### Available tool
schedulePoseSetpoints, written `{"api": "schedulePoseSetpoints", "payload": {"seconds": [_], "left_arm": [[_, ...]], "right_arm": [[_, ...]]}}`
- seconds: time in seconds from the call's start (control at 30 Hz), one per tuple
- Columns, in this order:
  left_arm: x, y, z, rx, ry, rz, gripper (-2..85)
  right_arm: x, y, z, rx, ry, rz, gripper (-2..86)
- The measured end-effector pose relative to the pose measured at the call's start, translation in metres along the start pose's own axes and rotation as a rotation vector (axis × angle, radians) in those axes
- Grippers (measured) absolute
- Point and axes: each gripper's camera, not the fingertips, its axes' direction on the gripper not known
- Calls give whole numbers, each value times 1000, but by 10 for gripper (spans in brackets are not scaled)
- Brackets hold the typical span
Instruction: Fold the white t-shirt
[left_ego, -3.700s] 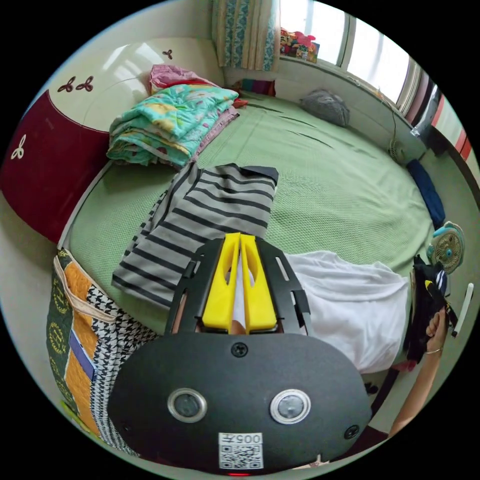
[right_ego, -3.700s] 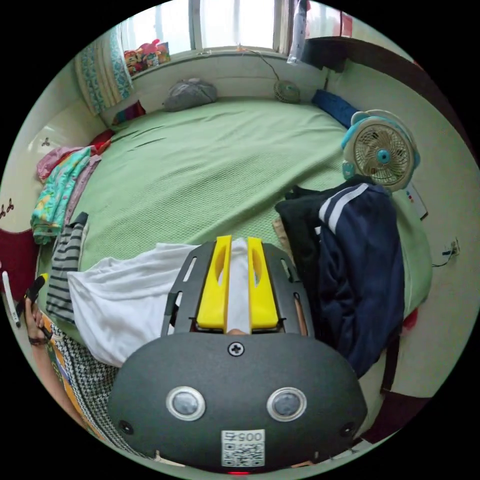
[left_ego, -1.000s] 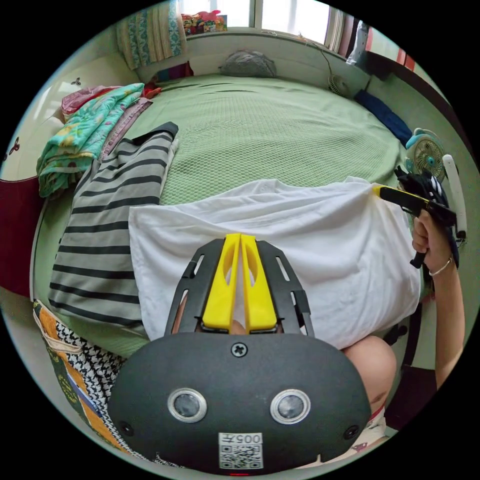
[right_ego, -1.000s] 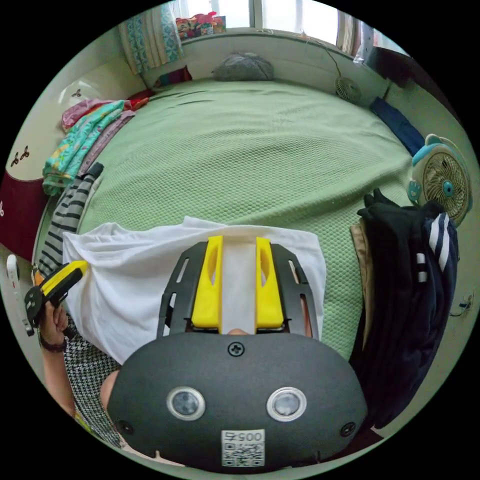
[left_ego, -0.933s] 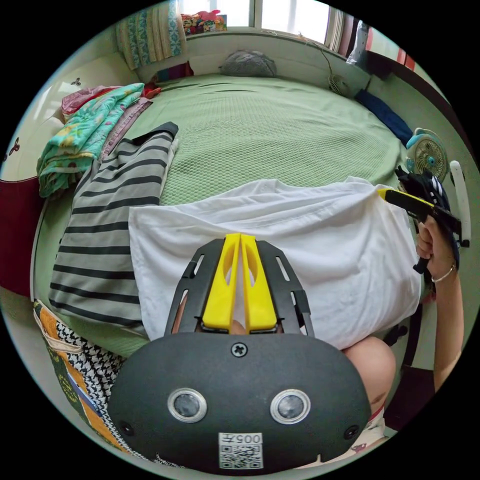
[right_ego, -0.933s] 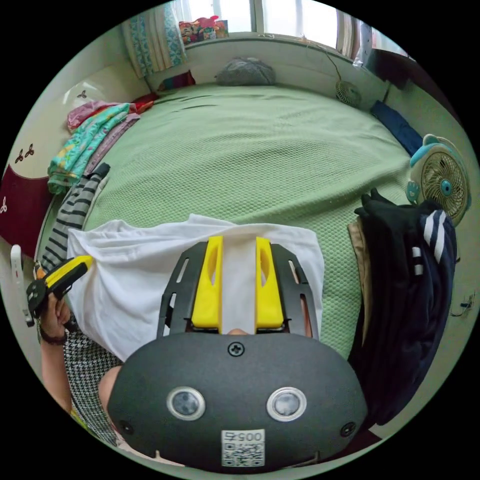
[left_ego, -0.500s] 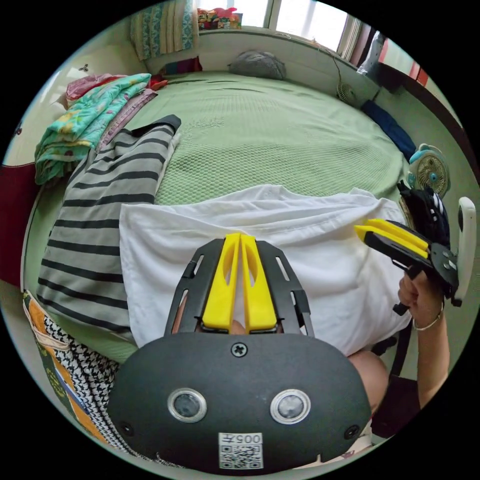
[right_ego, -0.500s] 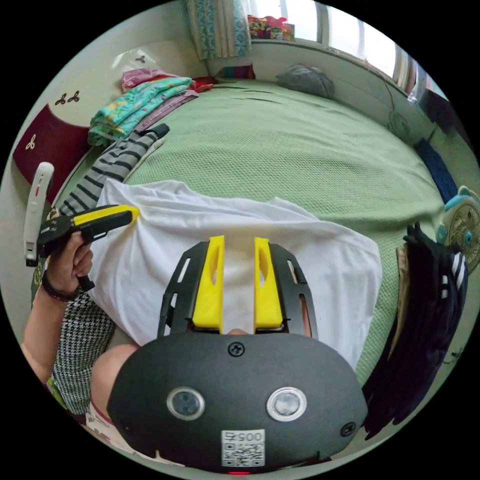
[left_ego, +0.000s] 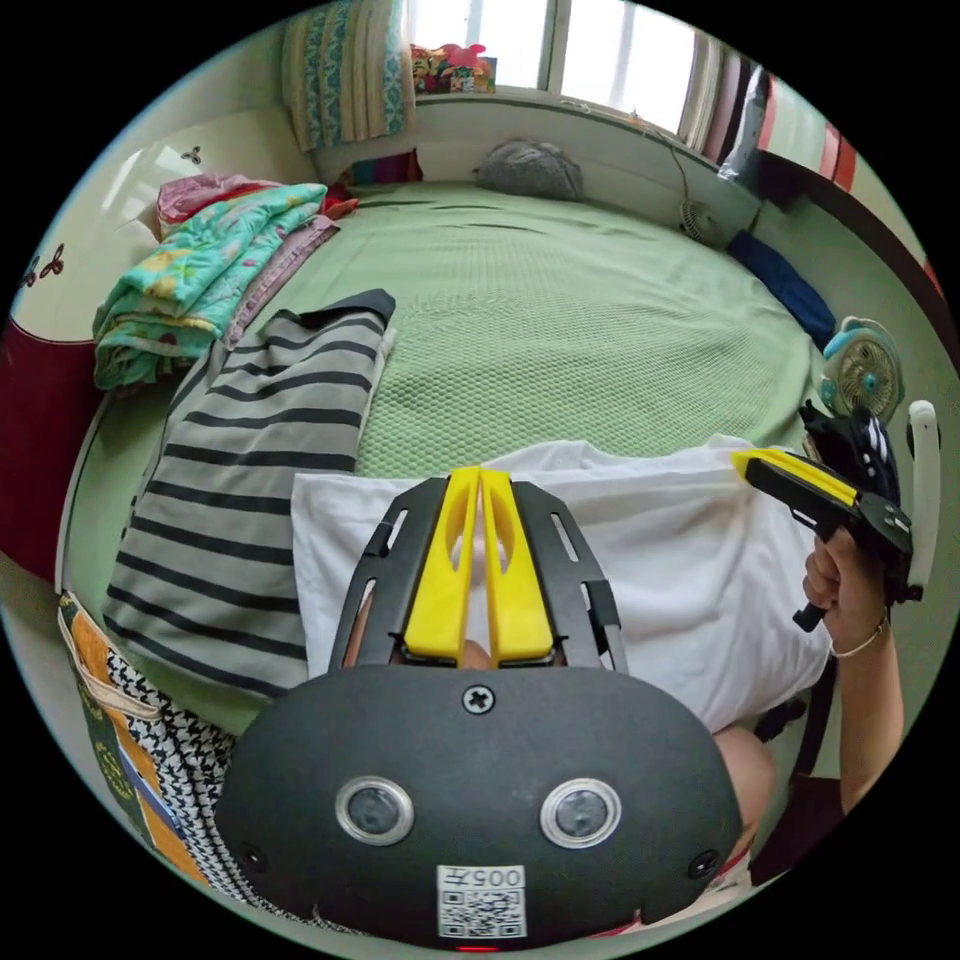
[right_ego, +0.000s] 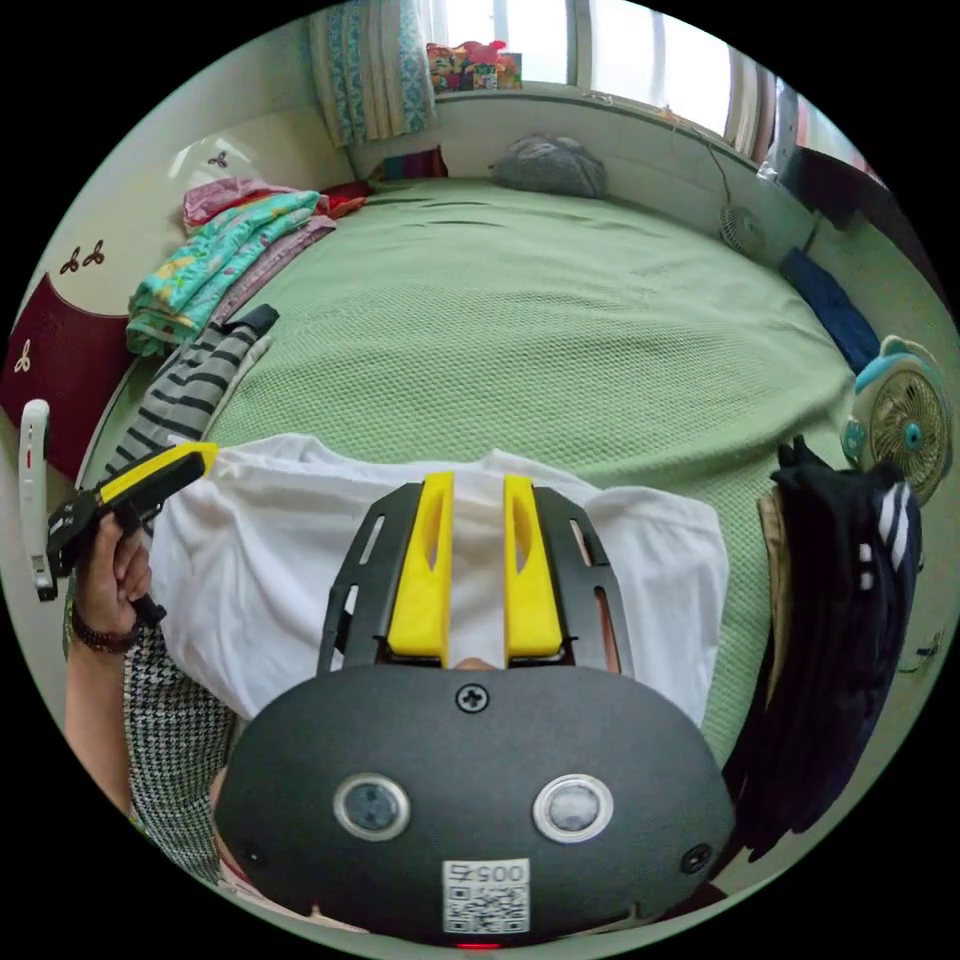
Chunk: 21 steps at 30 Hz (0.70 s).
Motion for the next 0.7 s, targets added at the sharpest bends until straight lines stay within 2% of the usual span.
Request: {"api": "schedulePoseSetpoints", "payload": {"seconds": [0.3,0.5,0.7], "left_arm": [[86,95,-54,20,96,188,-6],[195,154,-84,-27,222,353,1],[317,213,-77,-109,314,497,49]], "right_arm": [[70,87,-98,20,121,43,87],[102,129,-161,67,176,85,86],[123,156,-203,97,153,107,85]]}}
